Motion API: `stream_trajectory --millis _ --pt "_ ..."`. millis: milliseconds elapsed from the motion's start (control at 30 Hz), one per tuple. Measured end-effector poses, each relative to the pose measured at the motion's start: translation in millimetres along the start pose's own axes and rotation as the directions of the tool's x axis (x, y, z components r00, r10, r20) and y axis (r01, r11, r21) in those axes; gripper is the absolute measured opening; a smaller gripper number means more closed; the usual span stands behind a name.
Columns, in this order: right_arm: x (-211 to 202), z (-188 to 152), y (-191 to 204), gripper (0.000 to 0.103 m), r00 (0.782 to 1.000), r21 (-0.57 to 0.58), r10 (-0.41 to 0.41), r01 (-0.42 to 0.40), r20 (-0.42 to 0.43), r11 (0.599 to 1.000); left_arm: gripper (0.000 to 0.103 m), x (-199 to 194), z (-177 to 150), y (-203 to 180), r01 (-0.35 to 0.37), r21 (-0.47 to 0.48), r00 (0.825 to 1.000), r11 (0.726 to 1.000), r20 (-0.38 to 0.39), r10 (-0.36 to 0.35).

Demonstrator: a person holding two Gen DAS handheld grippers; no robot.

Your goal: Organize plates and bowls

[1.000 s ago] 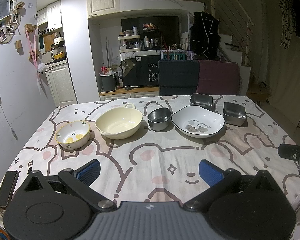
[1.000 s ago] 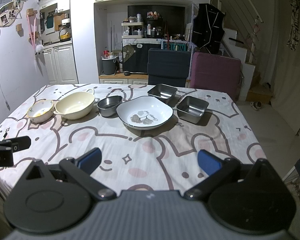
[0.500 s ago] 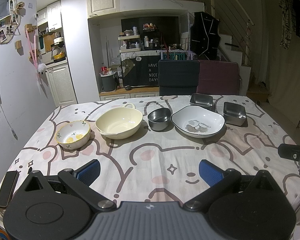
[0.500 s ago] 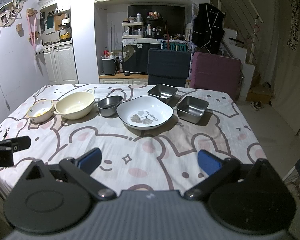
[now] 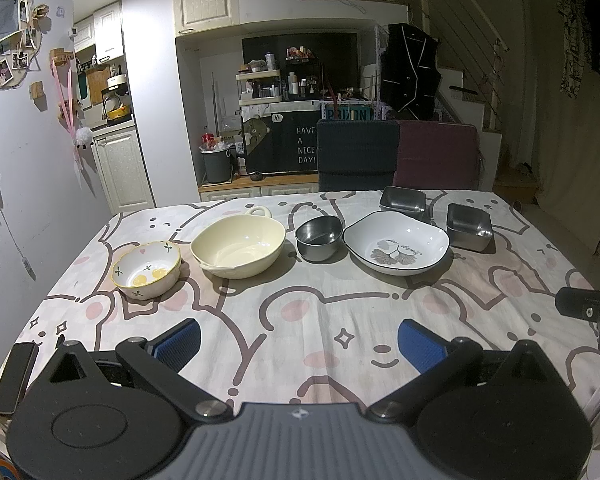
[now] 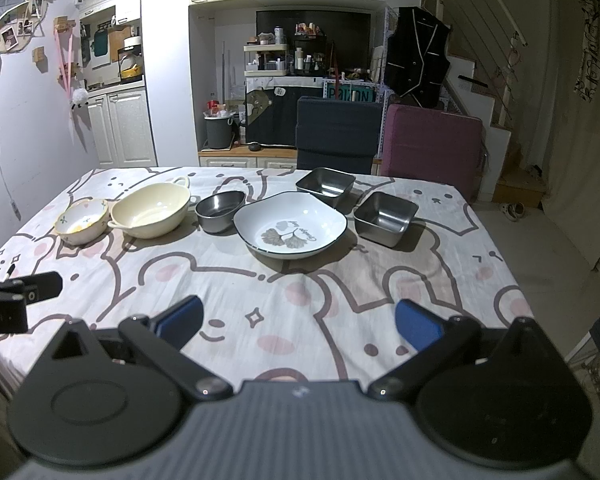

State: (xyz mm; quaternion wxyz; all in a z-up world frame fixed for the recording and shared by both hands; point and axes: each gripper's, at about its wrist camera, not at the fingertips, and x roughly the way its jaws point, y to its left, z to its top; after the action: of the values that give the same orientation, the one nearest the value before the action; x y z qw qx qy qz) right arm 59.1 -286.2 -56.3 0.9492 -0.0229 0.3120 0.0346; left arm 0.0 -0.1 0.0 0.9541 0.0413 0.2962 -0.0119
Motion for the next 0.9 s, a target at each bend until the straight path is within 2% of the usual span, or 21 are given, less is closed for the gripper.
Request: stream_trajectory --millis 467,733,900 --pt "2 2 2 0.103 1.0 -0.011 0.0 0.0 0.0 1.0 0.103 -1 -1 -5 -0.003 -0.007 1.0 1.0 -0.007 0.003" --pt "9 8 0 0.103 1.0 0.007 0.001 -0.001 -0.015 1.0 0.103 9 15 -2 -0.005 -0.017 1.0 1.0 0.01 0.005" --pt "14 17 1 0.103 1.0 -0.025 -0.027 0.027 -0.008 0.999 0.103 20 30 -4 0.005 -0.018 1.0 1.0 0.018 -0.004"
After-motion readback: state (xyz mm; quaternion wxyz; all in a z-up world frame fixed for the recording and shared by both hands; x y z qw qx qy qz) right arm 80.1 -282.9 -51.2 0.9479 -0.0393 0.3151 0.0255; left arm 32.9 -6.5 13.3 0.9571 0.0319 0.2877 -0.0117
